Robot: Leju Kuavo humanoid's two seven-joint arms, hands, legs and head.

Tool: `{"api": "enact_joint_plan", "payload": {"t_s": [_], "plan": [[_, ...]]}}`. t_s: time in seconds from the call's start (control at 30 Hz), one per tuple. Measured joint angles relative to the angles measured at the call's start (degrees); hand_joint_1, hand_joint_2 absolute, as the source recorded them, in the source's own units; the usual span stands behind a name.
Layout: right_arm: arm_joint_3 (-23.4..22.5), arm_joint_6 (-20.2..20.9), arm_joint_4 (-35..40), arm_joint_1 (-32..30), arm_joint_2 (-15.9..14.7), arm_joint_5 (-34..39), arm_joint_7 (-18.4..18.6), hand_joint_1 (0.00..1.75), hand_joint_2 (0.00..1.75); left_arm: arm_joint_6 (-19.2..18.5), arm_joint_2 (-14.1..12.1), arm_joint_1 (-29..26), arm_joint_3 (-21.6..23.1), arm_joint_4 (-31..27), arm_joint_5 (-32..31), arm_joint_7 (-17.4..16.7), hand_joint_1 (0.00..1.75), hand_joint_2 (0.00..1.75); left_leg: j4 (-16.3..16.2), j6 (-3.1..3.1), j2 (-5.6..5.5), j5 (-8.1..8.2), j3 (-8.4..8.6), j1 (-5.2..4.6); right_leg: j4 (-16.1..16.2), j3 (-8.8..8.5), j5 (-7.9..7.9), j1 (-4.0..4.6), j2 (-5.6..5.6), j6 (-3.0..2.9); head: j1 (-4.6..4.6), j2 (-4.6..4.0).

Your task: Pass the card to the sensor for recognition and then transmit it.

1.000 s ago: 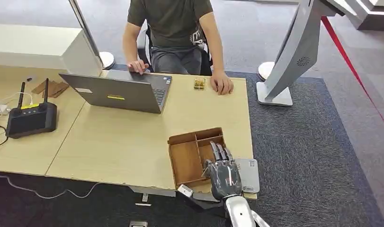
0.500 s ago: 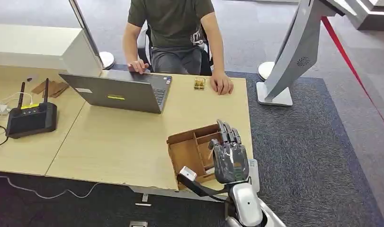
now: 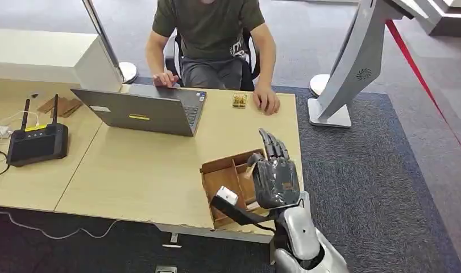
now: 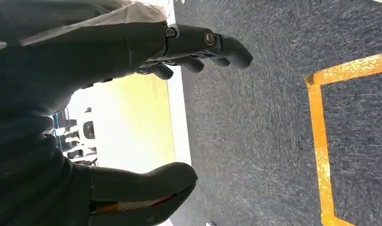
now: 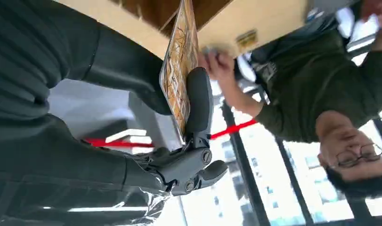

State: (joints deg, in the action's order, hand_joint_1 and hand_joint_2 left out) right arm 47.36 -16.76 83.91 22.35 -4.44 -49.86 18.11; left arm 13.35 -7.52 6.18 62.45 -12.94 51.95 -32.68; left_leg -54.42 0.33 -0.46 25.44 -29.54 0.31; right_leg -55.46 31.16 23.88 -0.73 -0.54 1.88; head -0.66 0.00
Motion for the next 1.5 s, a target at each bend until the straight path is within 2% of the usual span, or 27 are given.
{"api": "enact_joint_plan", "payload": {"t_s": [0.1, 0.2, 0.67, 1.5], "plan": [[0.3, 1.4, -0.7, 2.5, 1.0, 9.7, -2.4, 1.75, 1.75, 0.0, 0.0, 0.4, 0.1, 0.0, -1.0, -0.8, 0.00, 1.75, 0.0, 0.01, -0.01, -0.02, 0.01, 0.00, 0.0, 0.00, -0.01, 0.00, 0.00, -0.01, 0.00, 0.00], [0.5, 1.5, -1.8, 4.3, 1.8, 12.0, -3.2, 1.75, 1.75, 0.0, 0.0, 1.0, 0.1, 0.0, -1.2, -1.3, 0.00, 1.75, 0.0, 0.02, -0.05, -0.05, 0.01, 0.00, 0.0, -0.02, -0.02, 0.01, 0.01, 0.00, 0.02, 0.00], [1.0, 1.3, -5.0, 6.1, 3.2, 12.4, -3.7, 1.75, 1.75, -0.1, 0.1, 1.2, 0.1, 0.0, -1.2, -1.4, 0.00, 1.75, 0.0, 0.02, -0.04, -0.04, 0.00, 0.00, 0.0, 0.01, -0.01, 0.00, 0.01, -0.01, 0.00, 0.00], [1.0, 1.3, -6.2, 6.4, 3.6, 12.4, -3.7, 1.75, 1.75, -0.1, 0.1, 1.2, 0.1, 0.0, -1.2, -1.4, 0.00, 1.75, 0.0, 0.02, -0.04, -0.04, 0.00, 0.00, 0.0, 0.01, -0.01, 0.00, 0.01, -0.01, 0.00, 0.00]]}}
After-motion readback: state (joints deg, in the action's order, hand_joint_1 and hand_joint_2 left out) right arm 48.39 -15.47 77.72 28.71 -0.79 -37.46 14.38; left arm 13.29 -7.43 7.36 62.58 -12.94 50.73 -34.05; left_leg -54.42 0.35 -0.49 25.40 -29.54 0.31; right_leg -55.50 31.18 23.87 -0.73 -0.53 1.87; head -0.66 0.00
